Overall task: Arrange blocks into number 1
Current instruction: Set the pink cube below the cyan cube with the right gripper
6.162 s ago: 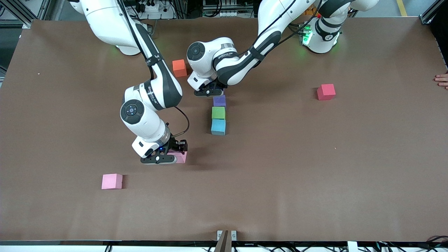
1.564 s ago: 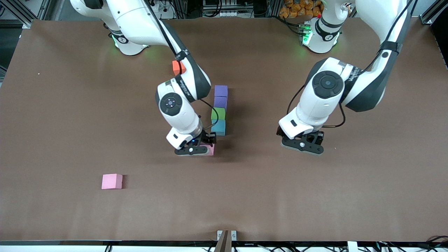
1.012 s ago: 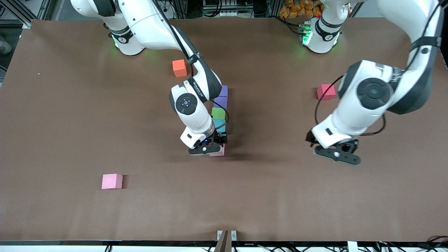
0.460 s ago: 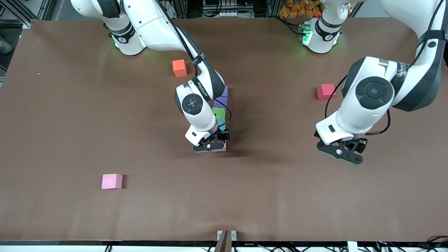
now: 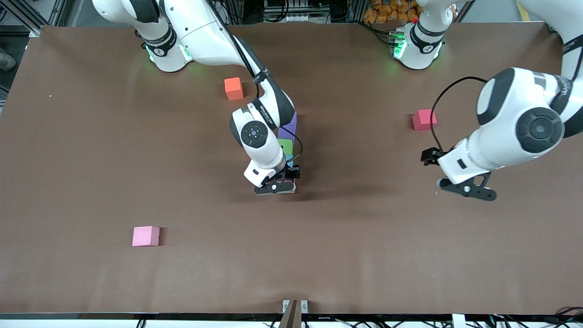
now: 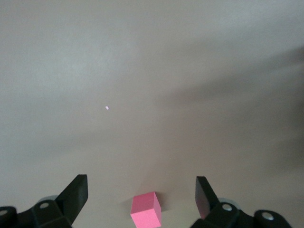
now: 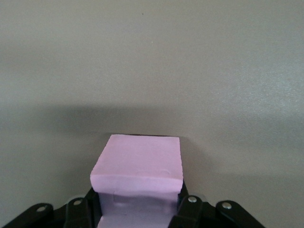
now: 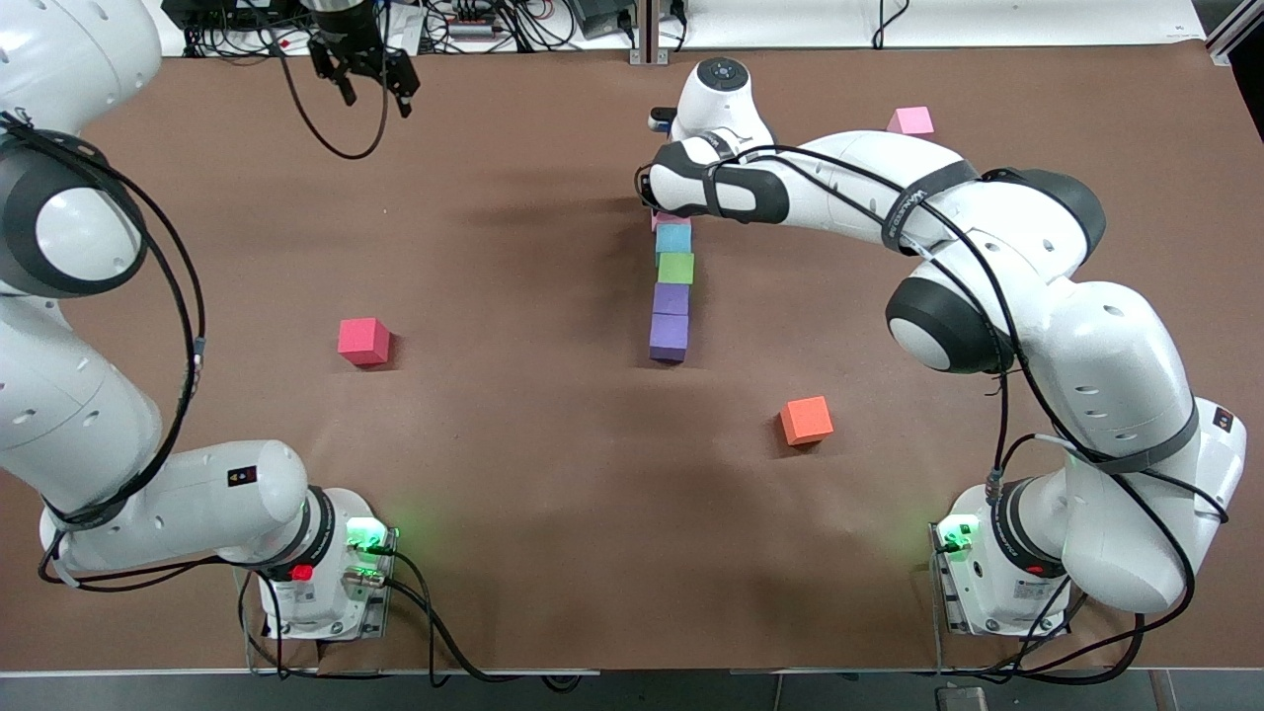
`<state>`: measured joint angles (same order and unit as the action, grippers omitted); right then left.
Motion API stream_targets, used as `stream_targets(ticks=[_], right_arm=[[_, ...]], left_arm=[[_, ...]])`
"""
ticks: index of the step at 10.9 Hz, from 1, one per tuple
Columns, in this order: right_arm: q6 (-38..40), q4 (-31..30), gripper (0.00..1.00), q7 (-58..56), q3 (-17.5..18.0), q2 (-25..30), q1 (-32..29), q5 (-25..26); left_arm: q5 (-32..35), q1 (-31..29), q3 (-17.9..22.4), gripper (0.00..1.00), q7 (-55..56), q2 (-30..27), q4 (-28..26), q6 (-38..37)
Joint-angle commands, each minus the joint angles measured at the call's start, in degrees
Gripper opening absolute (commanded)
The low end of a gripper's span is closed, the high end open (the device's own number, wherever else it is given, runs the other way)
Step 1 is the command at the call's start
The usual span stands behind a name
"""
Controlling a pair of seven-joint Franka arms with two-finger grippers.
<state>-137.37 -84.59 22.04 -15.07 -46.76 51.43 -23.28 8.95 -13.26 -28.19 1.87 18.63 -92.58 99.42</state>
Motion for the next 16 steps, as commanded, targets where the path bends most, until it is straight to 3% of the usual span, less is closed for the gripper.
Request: stream_targets(ticks=[1,3,9,13,15,16], right_arm=[[-0.09,-1.9,0.74,0.63,-0.22,0.8,0.78,-0.98],[-0.18,-1.9,0.96,0.72,-0.22,0.8,0.69,-0.98],[0.17,-1.98,0.96,0.72,-0.31,2.28,0.17,-0.98],[0.79,-10.84,1.0,0.28,-0.31,15.43,-5.01,-0.63],[7.94,-14.98,1.0,-0.16,-0.31,24.22,-8.78,0.86],[13.22,-14.82,0.99,0.02,0.12,27.13,-11.33,4.52]], left_arm=[[-1.66,-0.19,-1.95,1.0,1.38,-5.79,-7.6,3.32],[-1.4,0.25,-3.54,1.0,1.64,-5.09,-8.22,3.24],[-0.69,2.88,-5.9,1.0,3.38,-2.72,-12.43,5.16],[1.24,4.38,-6.01,1.0,5.95,-2.28,-12.97,7.88],[1.33,4.82,-2.52,1.0,4.2,-1.93,-13.15,10.69],[1.33,4.56,-0.23,1.0,1.32,-1.93,-15.5,13.92]])
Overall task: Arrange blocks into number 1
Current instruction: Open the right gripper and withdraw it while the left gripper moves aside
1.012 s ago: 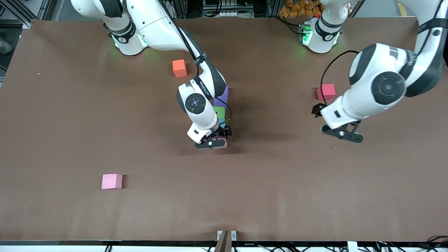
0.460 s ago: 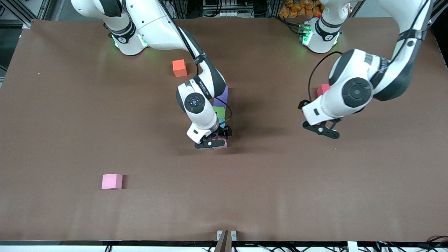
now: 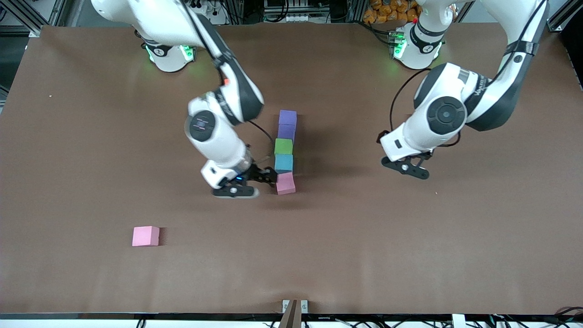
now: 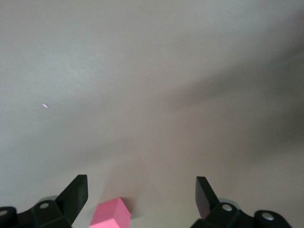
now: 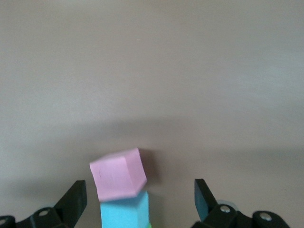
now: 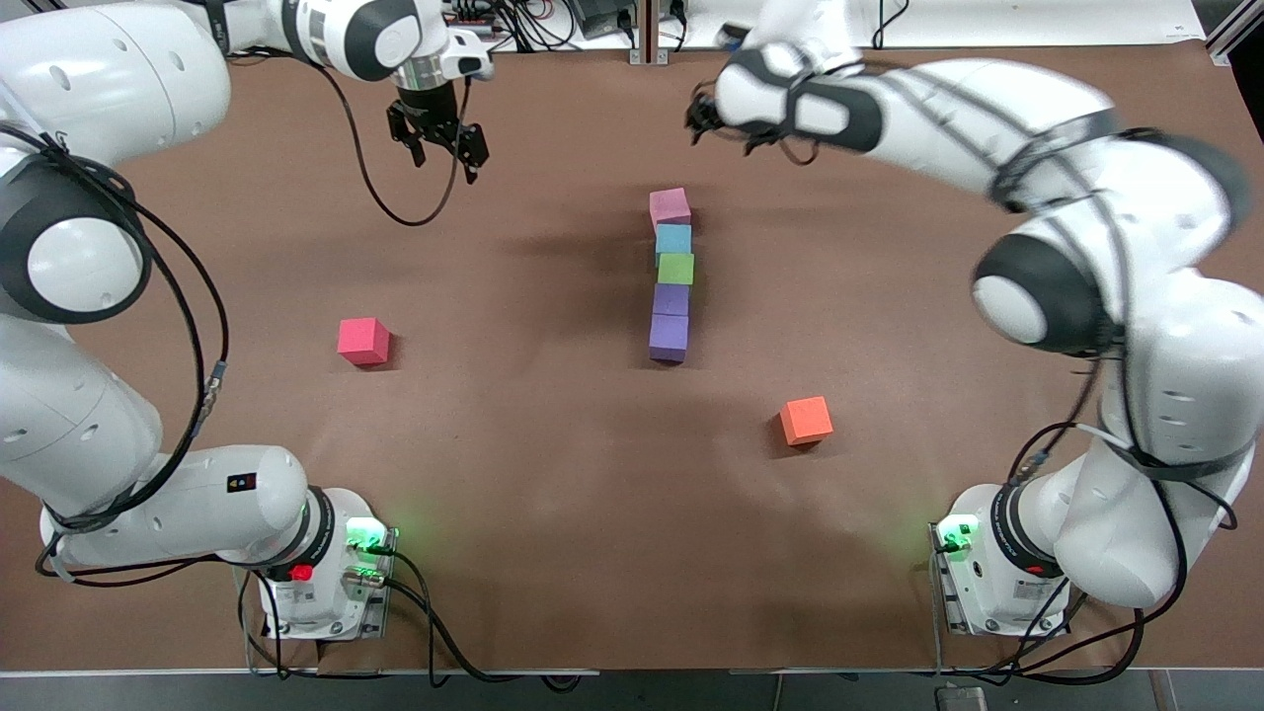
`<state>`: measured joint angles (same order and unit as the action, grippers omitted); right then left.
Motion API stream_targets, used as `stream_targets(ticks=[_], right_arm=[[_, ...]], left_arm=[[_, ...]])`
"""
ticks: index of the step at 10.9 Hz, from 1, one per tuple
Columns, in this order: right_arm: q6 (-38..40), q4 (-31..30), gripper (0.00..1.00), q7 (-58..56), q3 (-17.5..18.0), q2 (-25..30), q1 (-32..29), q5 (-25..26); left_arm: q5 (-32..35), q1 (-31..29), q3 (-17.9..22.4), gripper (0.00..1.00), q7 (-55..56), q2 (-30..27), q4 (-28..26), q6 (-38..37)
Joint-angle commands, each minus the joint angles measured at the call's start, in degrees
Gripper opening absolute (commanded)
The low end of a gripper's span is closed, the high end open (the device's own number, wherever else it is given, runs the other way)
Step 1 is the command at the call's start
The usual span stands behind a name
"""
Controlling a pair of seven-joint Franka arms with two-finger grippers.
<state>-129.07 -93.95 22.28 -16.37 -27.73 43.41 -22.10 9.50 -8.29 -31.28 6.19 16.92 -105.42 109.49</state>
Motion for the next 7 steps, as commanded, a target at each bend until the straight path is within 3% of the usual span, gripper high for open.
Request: stream_targets(ticks=[1,2,3,5,7], right_arm=[[8.37,-5.46,0.99,-0.05,4.13,10.74,-6.73,9.56],[11.01,-5.54,0.99,0.13,8.16,13.38,-11.98,14.66],[14.87,-5.55,0.99,0.13,10.72,16.02,-16.65,15.76],[21.03,-5.55,1.0,0.13,15.03,20.59,-25.52,15.94],[26.47,-5.46,1.0,-0.3,24.15,25.34,-37.55,19.27]], left_arm=[[0.27,-0.68,6.8,1.0,-7.81,-0.39,-4.77,6.85],[-0.09,-0.16,10.32,1.0,-12.13,-0.22,-5.05,7.84],[-0.09,0.02,11.49,1.0,-12.78,-0.04,-5.58,7.93],[-0.18,-0.24,12.2,1.0,-12.7,-0.83,-11.35,12.39],[-0.09,0.02,12.29,1.0,-12.17,-1.09,-15.24,13.91]])
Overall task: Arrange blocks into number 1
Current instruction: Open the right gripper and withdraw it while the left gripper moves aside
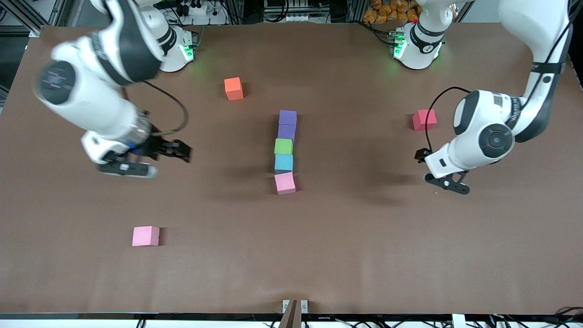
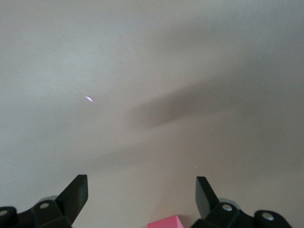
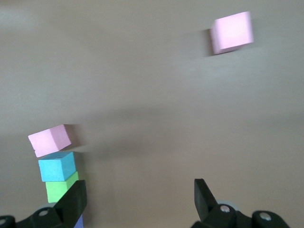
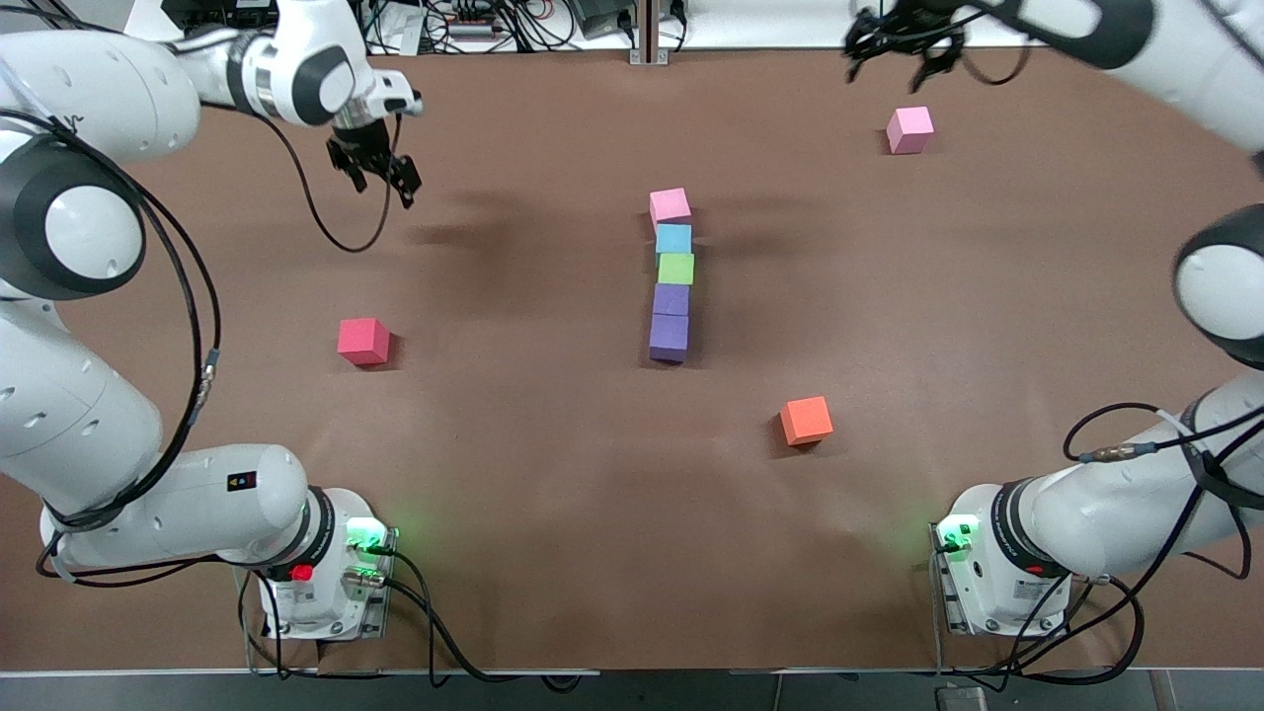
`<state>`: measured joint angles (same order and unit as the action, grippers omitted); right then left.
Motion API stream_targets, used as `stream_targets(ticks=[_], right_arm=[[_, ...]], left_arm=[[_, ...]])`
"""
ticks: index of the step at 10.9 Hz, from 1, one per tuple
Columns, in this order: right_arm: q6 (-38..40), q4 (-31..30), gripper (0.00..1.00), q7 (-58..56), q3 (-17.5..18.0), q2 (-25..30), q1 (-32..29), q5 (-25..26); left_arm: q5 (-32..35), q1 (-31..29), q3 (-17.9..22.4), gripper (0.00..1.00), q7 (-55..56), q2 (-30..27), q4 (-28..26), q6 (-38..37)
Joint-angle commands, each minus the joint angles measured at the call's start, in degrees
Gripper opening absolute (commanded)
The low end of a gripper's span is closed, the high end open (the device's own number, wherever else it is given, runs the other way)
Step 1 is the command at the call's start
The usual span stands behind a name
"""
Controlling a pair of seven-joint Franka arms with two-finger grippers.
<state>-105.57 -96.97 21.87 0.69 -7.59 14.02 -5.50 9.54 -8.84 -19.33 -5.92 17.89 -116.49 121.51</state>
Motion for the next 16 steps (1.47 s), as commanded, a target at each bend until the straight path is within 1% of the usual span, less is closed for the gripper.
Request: stream_targets(ticks=[1,2,3,4,5,6,7,8,10,11,12,13,15,16], right_arm=[[5.87,-2.17,1.0,-0.07,9.92,7.65,-12.14,3.47],[8.69,-1.65,1.0,-0.33,9.77,10.02,-13.22,3.48],[11.41,-1.47,1.0,-0.69,8.9,11.0,-13.32,3.57],[13.79,0.27,1.0,-0.78,7.76,11.01,-13.23,3.57],[16.16,3.25,1.0,-1.21,6.27,10.75,-13.06,3.57],[18.36,6.15,1.0,-4.0,4.51,10.49,-12.97,3.48],[19.69,8.09,1.0,-6.55,3.19,10.49,-12.97,3.13],[20.57,9.24,1.0,-7.27,1.87,10.4,-12.97,2.96],[21.28,12.67,1.0,-7.28,0.9,9.27,-13.4,3.04],[21.37,13.73,1.0,-7.45,0.89,8.65,-13.67,3.65],[21.37,14.69,1.0,-7.46,0.89,8.12,-13.76,3.74],[21.02,14.88,1.0,-8.59,0.63,7.5,-14.11,3.92],[18.66,14.62,1.0,-15.07,-2.52,7.06,-14.29,3.75],[18.04,14.62,1.0,-16.67,-3.23,6.8,-14.2,3.74]], left_arm=[[-0.05,0.66,0.43,1.0,0.03,-1.99,-5.84,2.33],[-0.05,1.97,1.91,1.0,0.03,-1.9,-7.42,2.59],[-0.05,5.81,5.84,1.0,0.03,-1.64,-8.75,3.2],[-0.05,7.67,7.88,1.0,0.03,-1.2,-10.15,4.69],[-0.05,7.43,8.34,1.0,0.03,-1.02,-12.34,7.14],[0.3,6.3,8.34,1.0,0.03,-1.02,-14.28,9.25],[0.48,4.37,8.34,1.0,0.03,-0.93,-15.34,9.88],[0.48,3.74,8.34,1.0,-0.15,-1.28,-16.39,9.98],[0.48,1.9,8.34,1.0,0.03,-3.12,-18.86,9.72],[0.13,1.46,8.34,1.0,0.46,-3.3,-19.04,8.76],[0.04,1.28,8.25,1.0,3.42,-3.65,-18.87,6.66],[0.04,1.62,7.82,1.0,6.06,-5.31,-18.52,3.59],[0.04,1.8,7.64,1.0,6.44,-6.56,-16.24,-1.61],[-0.05,1.89,7.64,1.0,6.62,-6.9,-15.01,-3.36]])
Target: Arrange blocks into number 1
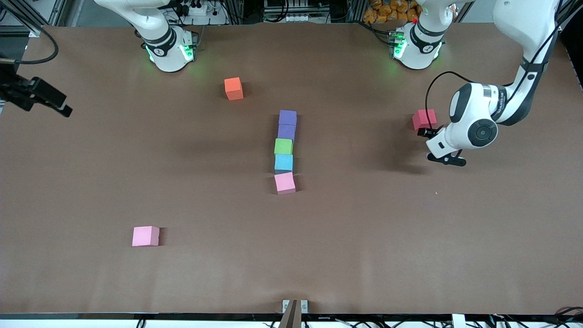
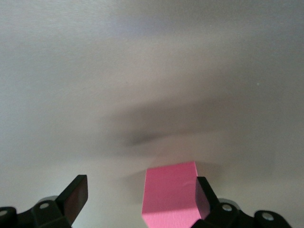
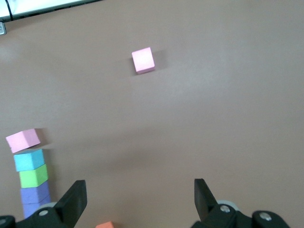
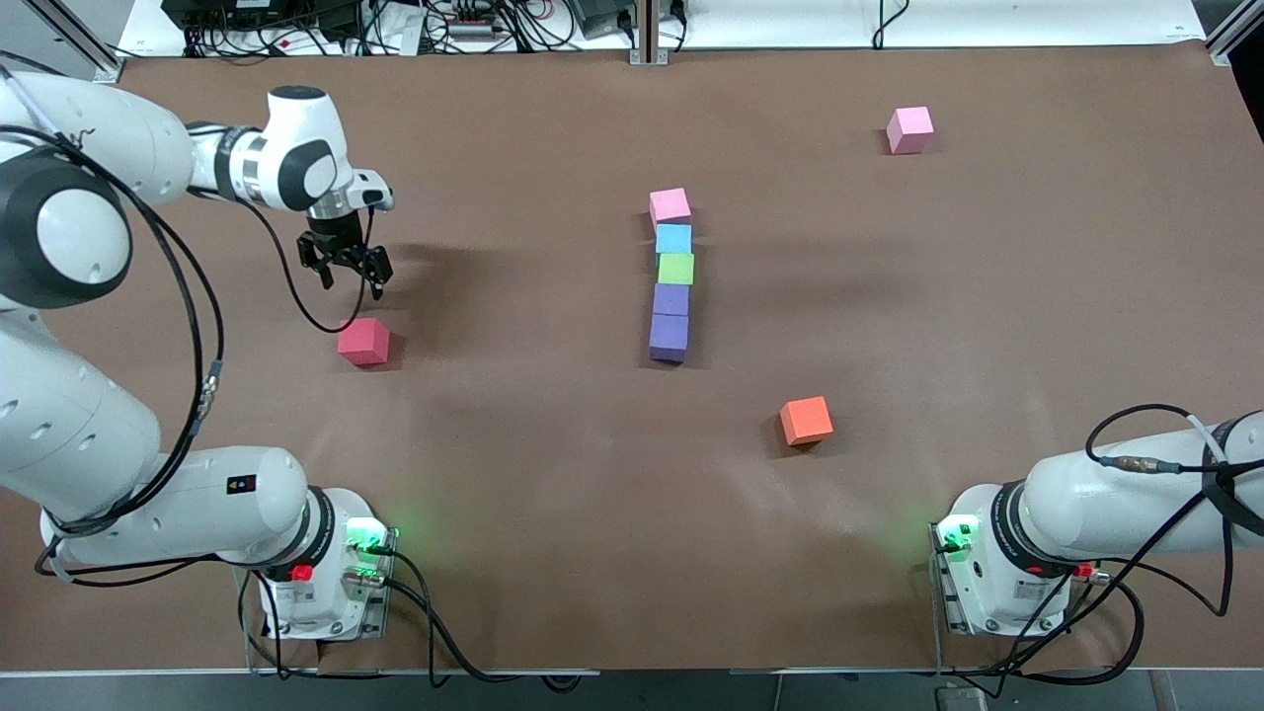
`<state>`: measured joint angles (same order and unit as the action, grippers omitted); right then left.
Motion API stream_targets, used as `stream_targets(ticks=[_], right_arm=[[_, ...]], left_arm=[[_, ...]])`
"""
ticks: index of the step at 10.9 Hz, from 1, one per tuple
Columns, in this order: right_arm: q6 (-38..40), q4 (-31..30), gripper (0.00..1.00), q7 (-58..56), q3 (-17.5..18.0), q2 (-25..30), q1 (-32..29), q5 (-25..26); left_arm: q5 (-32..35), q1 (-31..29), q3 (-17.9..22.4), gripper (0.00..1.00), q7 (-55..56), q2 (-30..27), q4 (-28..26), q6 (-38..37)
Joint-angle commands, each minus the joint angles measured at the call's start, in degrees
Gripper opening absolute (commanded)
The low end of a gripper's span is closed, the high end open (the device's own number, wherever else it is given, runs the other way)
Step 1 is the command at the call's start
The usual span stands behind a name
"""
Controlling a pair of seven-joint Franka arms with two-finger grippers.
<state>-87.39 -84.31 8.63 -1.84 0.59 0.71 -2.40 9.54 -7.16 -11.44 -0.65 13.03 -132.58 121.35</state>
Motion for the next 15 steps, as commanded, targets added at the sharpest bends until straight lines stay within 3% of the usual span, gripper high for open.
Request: stream_targets(ticks=[1,4,7,15], right_arm=[[-0.76,1.61,1.0,-3.44,-0.8,-1.38,-0.63,0.64],[-4.1,0.03,1.0,-3.35,-0.8,-2.6,-0.89,0.73],[-4.28,0.47,1.0,-3.35,-0.63,-3.4,-0.36,4.32],[-3.49,0.38,1.0,-2.91,-0.54,-3.4,-0.27,3.72]], left_arm=[[-0.83,0.22,-0.24,1.0,1.79,-2.82,1.09,-4.1],[-3.56,-0.66,0.11,1.0,1.87,-4.32,-0.66,-3.23],[-4.53,-0.48,-0.16,1.0,5.04,-6.52,-2.95,-1.39],[-4.53,-0.48,-2.53,1.0,10.67,-8.63,-10.16,4.5]])
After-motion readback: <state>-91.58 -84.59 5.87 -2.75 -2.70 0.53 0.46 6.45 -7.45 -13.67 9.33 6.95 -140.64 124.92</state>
